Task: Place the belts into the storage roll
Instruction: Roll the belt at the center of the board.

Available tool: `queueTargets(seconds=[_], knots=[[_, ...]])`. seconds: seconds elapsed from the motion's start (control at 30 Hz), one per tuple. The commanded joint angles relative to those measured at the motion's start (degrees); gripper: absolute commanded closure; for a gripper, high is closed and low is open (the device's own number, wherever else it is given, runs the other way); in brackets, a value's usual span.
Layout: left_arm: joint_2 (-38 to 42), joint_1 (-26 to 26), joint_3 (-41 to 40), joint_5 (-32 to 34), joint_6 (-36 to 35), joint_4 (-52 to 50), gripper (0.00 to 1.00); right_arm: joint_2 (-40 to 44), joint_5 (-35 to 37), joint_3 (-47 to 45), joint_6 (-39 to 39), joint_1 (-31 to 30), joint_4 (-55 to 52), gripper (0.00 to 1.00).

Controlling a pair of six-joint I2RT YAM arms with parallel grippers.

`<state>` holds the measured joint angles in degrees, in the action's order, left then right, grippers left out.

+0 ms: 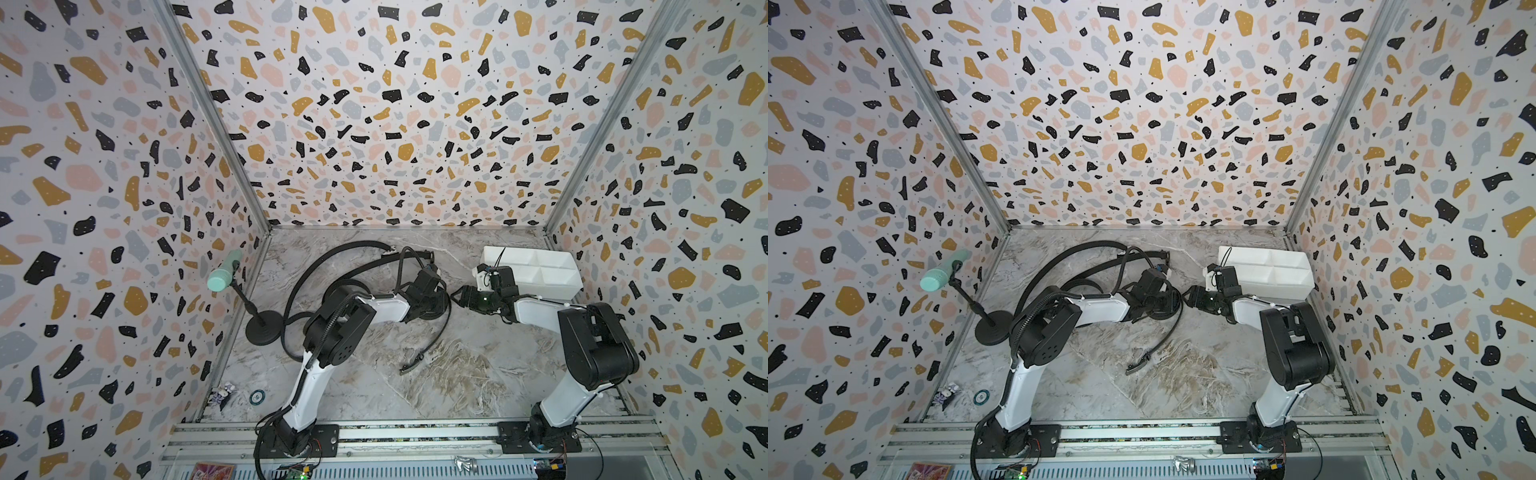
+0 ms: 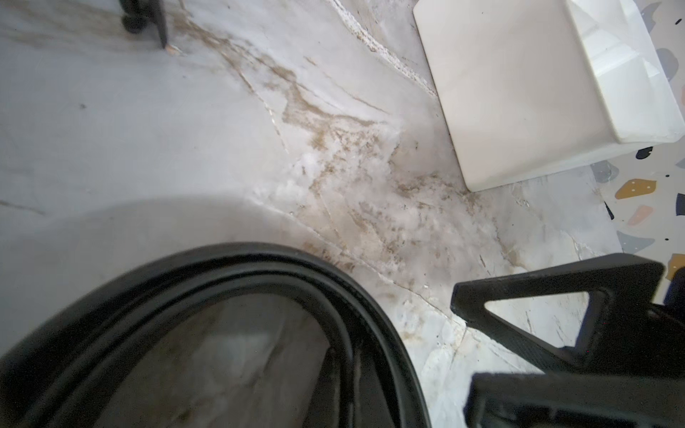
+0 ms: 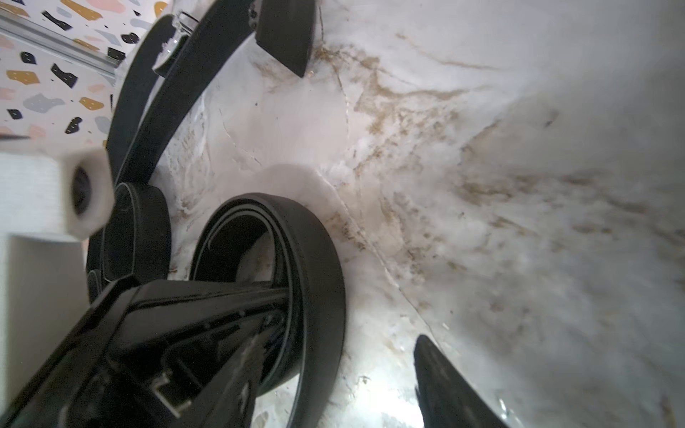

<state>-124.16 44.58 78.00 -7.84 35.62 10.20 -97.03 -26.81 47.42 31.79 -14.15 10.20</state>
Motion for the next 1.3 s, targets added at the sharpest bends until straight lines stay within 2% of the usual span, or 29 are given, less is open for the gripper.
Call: queueTargets(seconds=[0.0, 0.57, 0.7, 1.03, 1.27], knots=[[0.48, 0.33, -2.66, -1.48, 0.24, -2.46, 0.90, 0.12, -2.39, 0.38, 2.13, -0.16, 2.73, 0.34], [3.05, 0.34, -4.45, -1.71, -0.73, -0.59, 0.79, -6.39, -1.80, 6.98, 2.20, -2.50, -1.58, 0.30], [3.40, 0.33, -5.35, -1.65, -0.71, 0.12, 0.78, -8.92, -0.68, 10.92, 0.68, -3.13, -6.35, 0.30], [2.49, 0.33, -5.74, -2.08, -1.34, 0.79, 0.78, -16.93, 2.23, 21.50, -11.18, -6.15, -21.02, 0.37], [2.77, 0.32, -6.62, -1.77, -1.98, 0.70, 0.78, -19.43, 5.54, 24.66, -15.67, -7.30, -27.31, 0.48]])
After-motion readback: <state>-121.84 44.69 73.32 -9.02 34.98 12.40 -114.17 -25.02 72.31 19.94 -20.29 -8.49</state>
